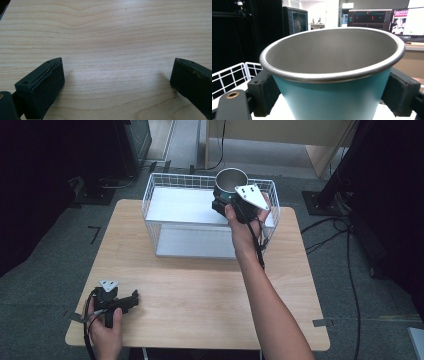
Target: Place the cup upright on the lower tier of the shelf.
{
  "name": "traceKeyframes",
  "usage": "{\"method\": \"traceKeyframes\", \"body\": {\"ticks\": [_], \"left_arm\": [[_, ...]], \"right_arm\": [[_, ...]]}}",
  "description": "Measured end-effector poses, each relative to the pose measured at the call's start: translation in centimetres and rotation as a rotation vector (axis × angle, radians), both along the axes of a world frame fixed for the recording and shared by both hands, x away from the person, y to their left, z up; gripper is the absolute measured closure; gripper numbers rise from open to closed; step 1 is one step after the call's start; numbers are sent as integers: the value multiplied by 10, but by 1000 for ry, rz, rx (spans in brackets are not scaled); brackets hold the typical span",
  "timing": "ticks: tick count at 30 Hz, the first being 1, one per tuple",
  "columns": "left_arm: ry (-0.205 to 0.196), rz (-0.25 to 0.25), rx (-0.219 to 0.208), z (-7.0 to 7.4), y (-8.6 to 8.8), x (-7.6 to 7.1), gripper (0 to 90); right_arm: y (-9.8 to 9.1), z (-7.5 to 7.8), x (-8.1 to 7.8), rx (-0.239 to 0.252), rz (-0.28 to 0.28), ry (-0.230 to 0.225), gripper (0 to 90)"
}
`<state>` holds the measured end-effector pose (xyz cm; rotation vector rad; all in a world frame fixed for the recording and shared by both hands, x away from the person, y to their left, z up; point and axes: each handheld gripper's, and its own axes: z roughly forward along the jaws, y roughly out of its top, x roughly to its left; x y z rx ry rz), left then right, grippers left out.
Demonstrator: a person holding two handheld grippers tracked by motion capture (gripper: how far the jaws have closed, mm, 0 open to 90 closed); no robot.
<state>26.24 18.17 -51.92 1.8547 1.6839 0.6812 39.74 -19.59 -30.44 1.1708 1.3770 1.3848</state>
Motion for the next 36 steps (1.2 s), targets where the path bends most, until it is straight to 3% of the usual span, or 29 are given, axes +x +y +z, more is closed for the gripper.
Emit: {"method": "traceKeyframes", "body": {"ticks": [14, 36], "left_arm": [[1, -7, 0, 0, 0, 0, 0], [1, -7, 0, 0, 0, 0, 0]], "right_arm": [[2, -6, 22, 7, 3, 26, 137], [-2, -15, 36, 32, -10, 87, 136]]}}
